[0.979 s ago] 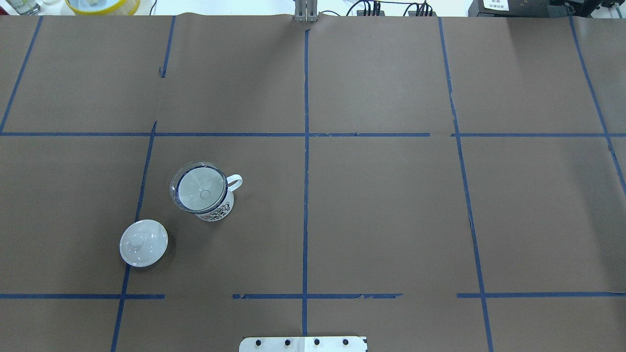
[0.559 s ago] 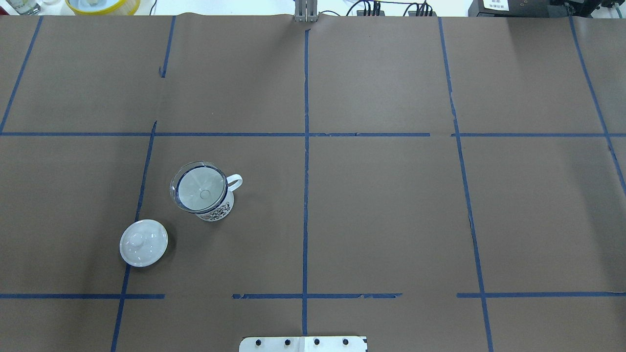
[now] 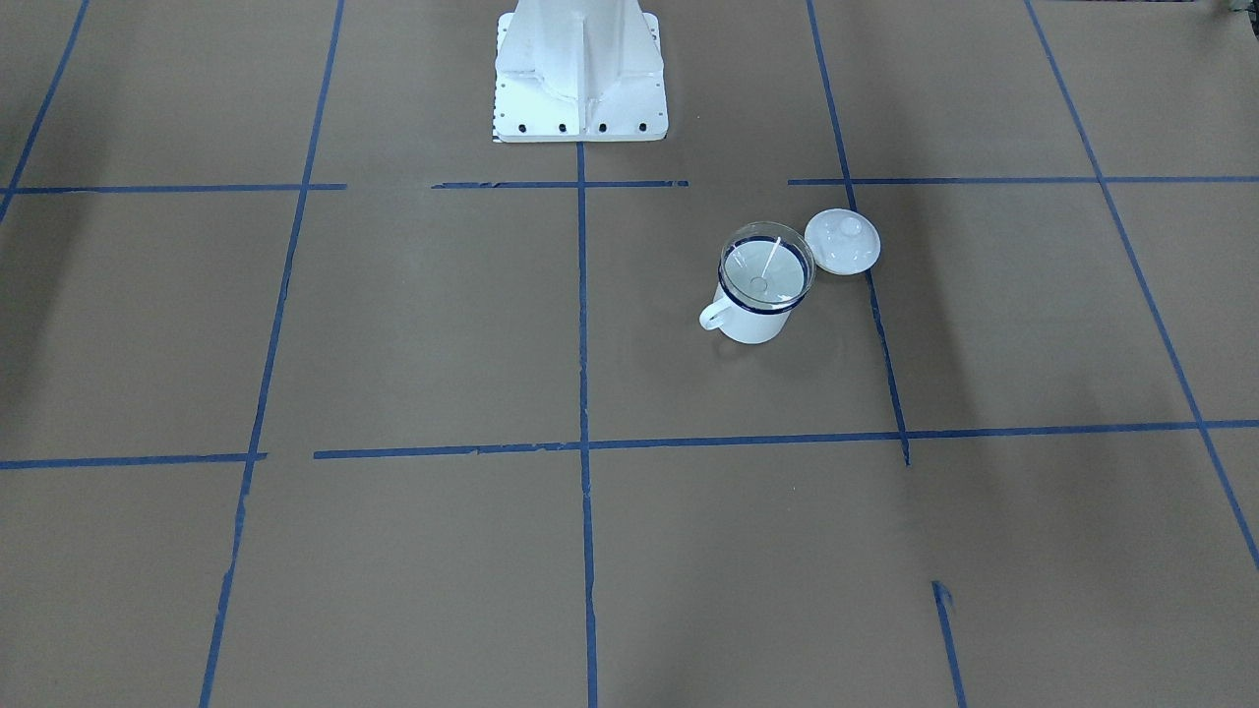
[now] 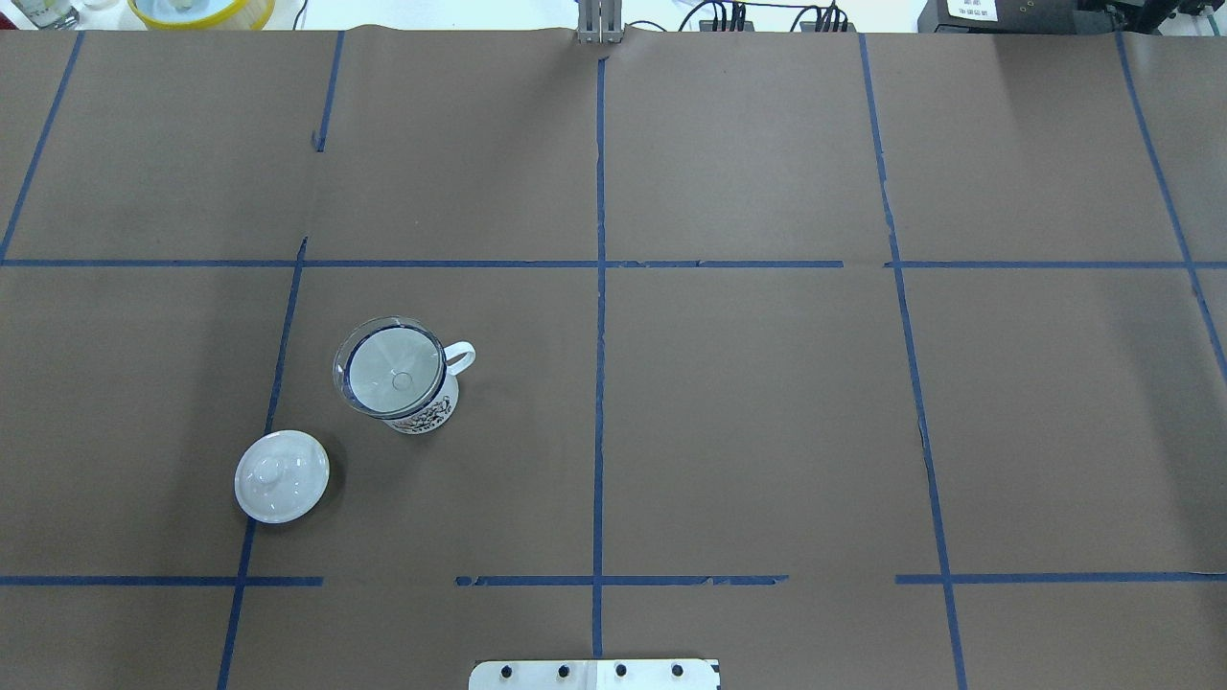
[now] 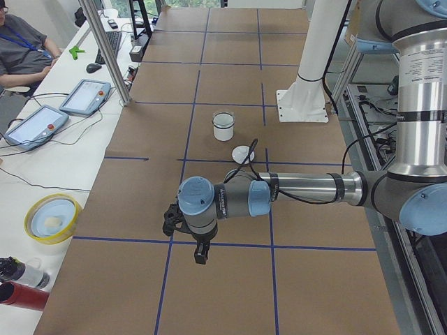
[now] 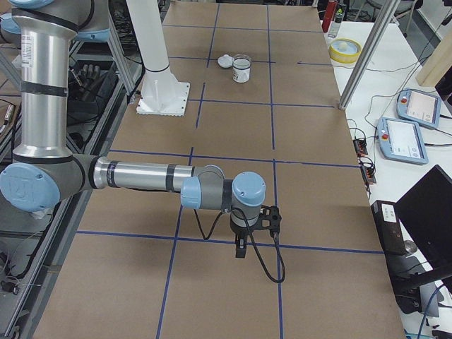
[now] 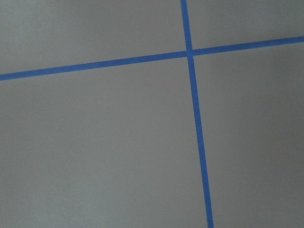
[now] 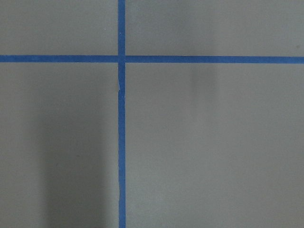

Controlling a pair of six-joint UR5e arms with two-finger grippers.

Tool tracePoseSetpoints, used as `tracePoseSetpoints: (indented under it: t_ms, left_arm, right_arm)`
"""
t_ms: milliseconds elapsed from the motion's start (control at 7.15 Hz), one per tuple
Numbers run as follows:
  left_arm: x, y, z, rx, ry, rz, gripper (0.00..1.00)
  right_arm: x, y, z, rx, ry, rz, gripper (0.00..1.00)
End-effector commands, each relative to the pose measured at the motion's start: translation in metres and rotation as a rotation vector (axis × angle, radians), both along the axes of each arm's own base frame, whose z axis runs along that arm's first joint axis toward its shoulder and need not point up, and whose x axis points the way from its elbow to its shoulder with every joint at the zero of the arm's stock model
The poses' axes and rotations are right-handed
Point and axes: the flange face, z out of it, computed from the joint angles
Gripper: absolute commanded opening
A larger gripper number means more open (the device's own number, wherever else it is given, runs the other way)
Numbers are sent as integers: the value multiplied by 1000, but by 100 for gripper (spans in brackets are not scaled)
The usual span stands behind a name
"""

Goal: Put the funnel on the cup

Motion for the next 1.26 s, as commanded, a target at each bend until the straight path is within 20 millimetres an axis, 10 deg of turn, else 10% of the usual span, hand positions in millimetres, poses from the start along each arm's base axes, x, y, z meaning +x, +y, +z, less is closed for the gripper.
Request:
tracePoseSetpoints:
  t_ms: [0,1119]
  left_arm:
    - [0,1,2,-4,3,0,100]
    - [-1,-1,-6,20,-8,2,100]
  right_arm:
    - [0,0,0,1,0,0,100]
    - [0,0,0,1,0,0,100]
